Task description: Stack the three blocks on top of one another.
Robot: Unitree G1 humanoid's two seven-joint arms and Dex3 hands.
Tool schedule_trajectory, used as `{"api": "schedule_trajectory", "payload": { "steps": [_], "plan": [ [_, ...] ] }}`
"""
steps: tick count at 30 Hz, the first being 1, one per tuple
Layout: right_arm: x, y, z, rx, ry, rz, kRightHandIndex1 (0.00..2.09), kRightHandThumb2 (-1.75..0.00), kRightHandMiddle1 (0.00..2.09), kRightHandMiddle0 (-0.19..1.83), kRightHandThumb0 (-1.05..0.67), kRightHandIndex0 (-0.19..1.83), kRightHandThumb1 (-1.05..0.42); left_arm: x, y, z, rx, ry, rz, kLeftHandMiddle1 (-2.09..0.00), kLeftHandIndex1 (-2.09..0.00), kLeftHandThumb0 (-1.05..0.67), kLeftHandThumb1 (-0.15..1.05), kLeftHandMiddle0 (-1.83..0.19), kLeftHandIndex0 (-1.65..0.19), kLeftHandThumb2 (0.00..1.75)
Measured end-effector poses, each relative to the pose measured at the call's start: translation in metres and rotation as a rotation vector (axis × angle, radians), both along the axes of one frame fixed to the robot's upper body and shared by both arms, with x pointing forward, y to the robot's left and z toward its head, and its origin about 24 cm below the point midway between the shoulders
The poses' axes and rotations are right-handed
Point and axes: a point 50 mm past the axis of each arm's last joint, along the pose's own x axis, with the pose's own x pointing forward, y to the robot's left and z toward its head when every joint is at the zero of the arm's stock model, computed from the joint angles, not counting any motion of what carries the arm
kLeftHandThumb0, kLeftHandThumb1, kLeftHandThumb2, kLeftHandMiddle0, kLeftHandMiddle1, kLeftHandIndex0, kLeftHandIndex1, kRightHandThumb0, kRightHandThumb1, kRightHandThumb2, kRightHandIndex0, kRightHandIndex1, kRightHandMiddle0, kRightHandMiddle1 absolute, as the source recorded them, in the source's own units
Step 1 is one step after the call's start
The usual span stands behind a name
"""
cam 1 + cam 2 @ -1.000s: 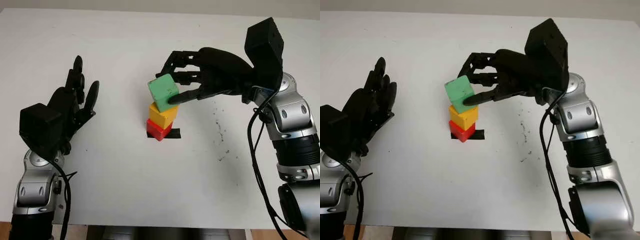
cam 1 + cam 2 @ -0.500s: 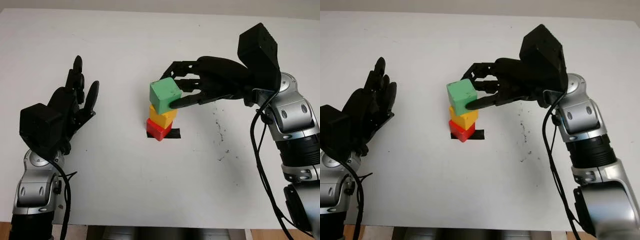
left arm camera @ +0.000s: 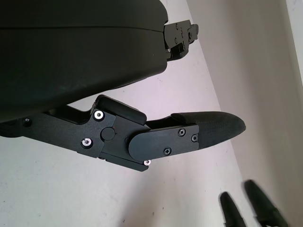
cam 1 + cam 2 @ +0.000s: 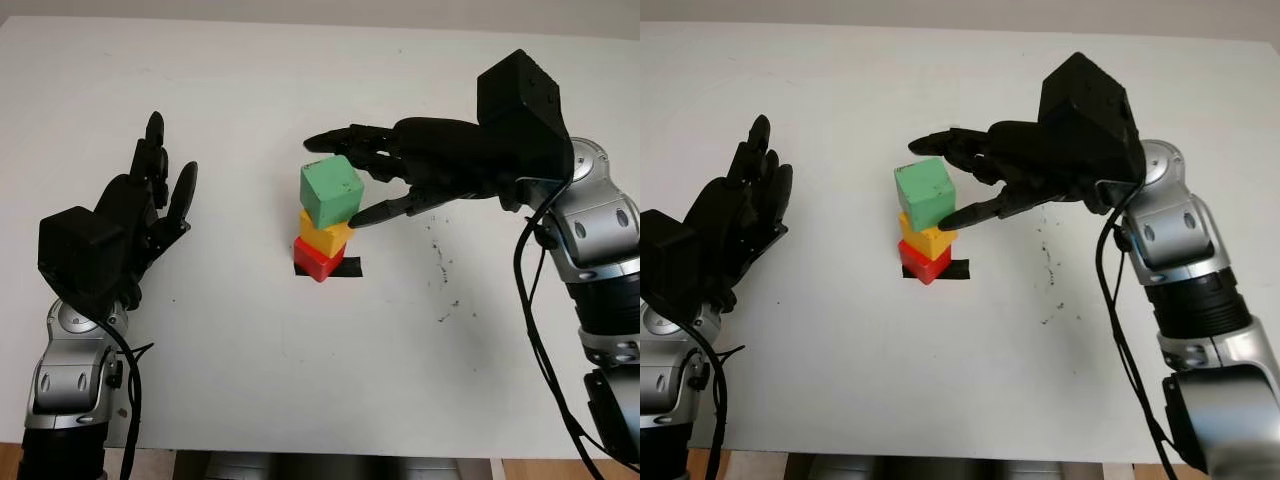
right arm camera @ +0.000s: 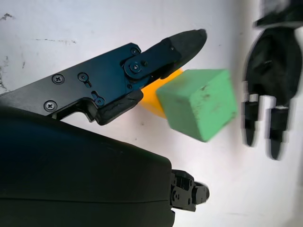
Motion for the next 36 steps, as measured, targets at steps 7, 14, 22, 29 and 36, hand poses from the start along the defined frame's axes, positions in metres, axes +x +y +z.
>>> {"api": "schedule_trajectory", "payload": {
  "steps": [7,14,22,29,36],
  "plan": [
    [-0.015,-0.027,0.016,0.232,-0.104,-0.025,0.00,-0.12,0.00,-0.19,-0.94,-0.19,-1.00,0.002,0.002,-0.002,-0.002,-0.001,0.004,-0.03,-0.03,-0.80,1.05,0.19,0.19,0.58],
    [-0.030,-0.050,-0.024,0.584,-0.113,-0.313,0.00,-0.60,0.00,-0.19,-0.63,-0.19,-1.05,0.008,0.004,-0.007,-0.003,0.002,0.014,-0.04,-0.02,-0.79,1.05,0.19,0.19,0.59],
    [-0.033,-0.044,-0.068,0.713,-0.038,-0.630,0.00,-0.73,0.00,-0.19,-0.63,-0.19,-1.05,0.016,0.004,-0.012,-0.007,0.002,0.013,-0.02,0.00,-0.81,1.05,0.19,0.19,0.61],
    [-0.034,-0.026,-0.089,0.661,-0.004,-0.760,0.00,-0.80,0.00,-0.19,-0.70,-0.19,-1.05,0.019,0.000,-0.014,-0.020,0.007,0.007,0.00,0.00,-0.83,1.05,0.19,0.19,0.62],
    [-0.035,-0.014,-0.102,0.644,0.054,-0.820,0.00,-0.77,0.00,-0.19,-0.72,-0.19,-1.05,0.019,-0.007,-0.015,-0.038,0.020,-0.007,-0.01,0.00,-0.84,1.05,0.19,0.19,0.60]
  ]
}}
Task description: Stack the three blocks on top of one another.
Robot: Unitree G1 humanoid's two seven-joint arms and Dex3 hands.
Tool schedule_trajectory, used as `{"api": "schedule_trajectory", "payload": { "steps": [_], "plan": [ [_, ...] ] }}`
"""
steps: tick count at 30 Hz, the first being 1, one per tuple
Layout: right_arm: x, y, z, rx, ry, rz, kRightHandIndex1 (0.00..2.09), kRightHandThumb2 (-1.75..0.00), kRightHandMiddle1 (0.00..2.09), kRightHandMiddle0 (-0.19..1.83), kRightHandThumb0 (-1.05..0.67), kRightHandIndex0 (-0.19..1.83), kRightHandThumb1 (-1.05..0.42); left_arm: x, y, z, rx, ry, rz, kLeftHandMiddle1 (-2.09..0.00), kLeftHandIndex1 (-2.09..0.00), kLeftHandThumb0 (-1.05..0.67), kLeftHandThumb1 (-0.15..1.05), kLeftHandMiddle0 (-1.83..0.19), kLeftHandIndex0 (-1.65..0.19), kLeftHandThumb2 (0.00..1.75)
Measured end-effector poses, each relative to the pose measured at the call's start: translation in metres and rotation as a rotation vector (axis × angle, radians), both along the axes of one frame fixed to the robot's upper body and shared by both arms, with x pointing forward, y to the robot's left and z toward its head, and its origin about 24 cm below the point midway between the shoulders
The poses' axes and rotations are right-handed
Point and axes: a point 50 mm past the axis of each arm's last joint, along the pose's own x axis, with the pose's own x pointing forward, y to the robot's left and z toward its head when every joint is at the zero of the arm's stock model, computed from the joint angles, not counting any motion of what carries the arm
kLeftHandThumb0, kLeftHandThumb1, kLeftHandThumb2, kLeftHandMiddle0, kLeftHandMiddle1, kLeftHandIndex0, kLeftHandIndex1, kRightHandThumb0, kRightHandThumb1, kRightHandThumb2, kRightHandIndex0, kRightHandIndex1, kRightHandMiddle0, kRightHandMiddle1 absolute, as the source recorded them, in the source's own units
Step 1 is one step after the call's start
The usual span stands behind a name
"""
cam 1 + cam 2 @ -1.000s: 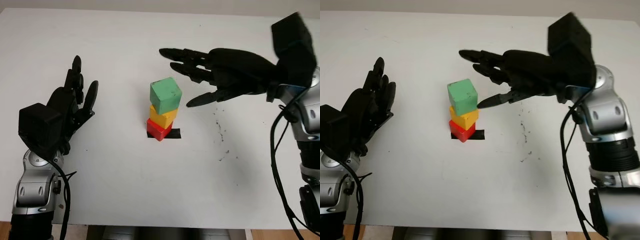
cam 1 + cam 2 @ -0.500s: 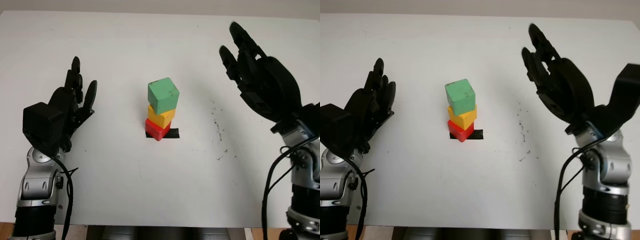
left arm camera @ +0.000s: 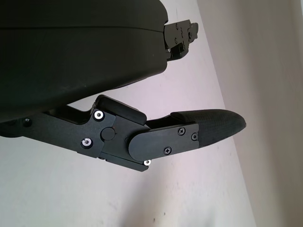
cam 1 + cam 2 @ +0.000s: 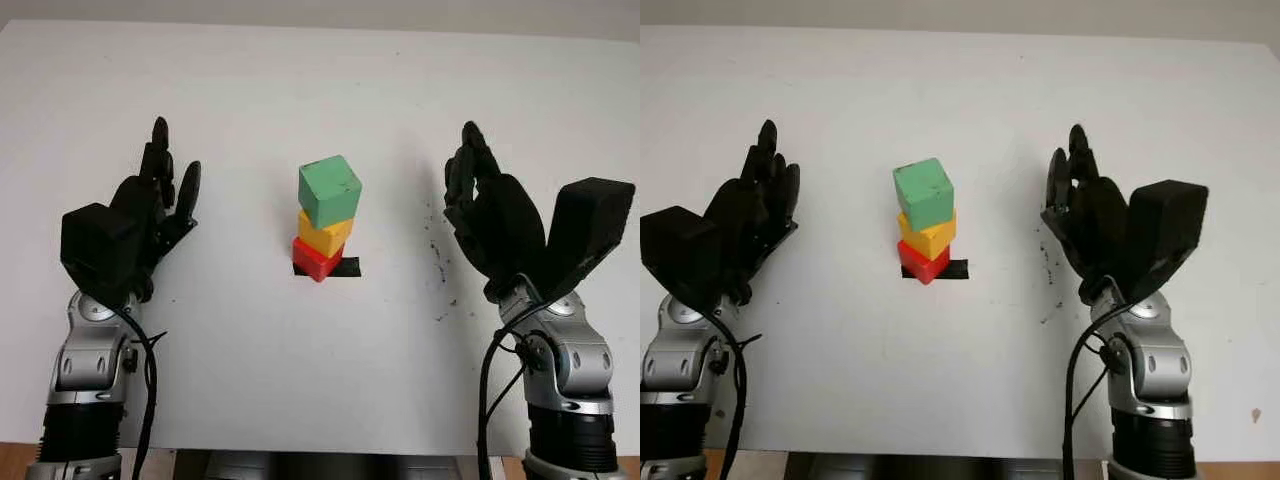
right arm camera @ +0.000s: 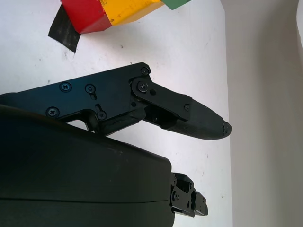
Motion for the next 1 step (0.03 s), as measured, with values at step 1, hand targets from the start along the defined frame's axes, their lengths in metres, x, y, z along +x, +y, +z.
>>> {"api": "schedule_trajectory", "payload": {
  "steps": [1],
  "plan": [
    [0.0002,0.0011,-0.0002,-0.006,-0.003,0.004,0.00,-0.77,0.00,-0.19,-0.73,-0.19,-1.05,-0.0004,-0.0010,0.0016,-0.001,-0.006,-0.004,-0.01,0.00,-0.83,1.05,0.19,0.19,0.60]
  ]
}}
